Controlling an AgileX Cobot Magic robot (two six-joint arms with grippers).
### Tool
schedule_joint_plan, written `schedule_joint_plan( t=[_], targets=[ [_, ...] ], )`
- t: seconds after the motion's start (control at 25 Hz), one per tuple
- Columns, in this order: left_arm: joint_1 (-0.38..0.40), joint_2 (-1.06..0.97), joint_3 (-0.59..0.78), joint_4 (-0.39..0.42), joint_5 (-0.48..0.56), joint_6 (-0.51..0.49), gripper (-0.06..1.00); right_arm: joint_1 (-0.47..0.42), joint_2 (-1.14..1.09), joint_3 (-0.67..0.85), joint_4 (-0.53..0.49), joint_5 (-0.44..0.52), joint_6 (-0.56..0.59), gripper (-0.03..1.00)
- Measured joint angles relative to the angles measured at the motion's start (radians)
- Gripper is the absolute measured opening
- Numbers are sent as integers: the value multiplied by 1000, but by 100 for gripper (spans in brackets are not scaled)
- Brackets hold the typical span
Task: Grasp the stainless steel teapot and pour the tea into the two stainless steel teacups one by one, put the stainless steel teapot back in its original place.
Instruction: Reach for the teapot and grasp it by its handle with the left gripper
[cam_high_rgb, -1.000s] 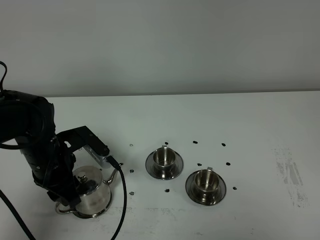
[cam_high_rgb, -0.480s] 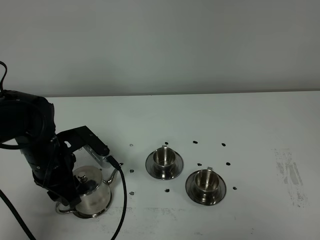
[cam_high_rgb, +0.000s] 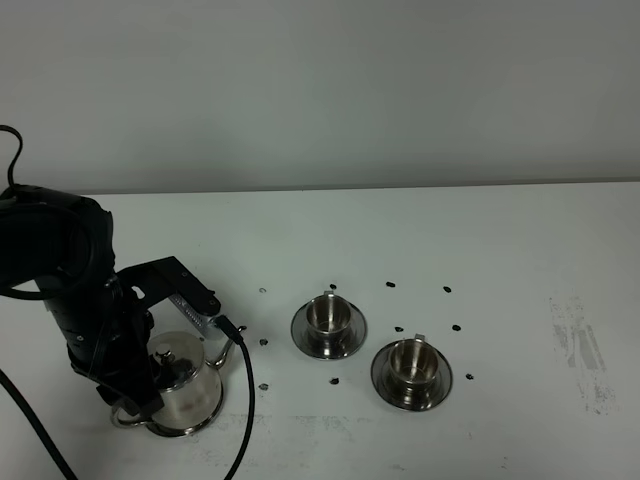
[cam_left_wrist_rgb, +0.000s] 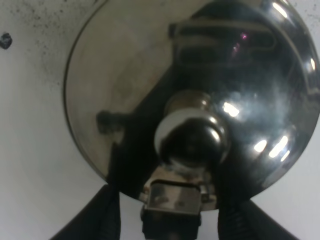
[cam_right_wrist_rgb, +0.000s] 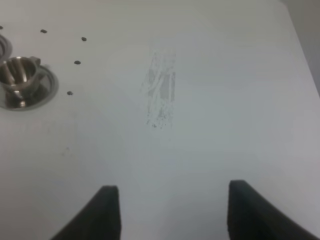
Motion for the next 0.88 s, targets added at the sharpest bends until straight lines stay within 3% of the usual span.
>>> schedule_joint_plan(
  t=[0.88],
  targets=[
    [-10, 29, 0, 1, -27, 0, 50, 0, 0, 0, 0, 0, 0, 49]
  ],
)
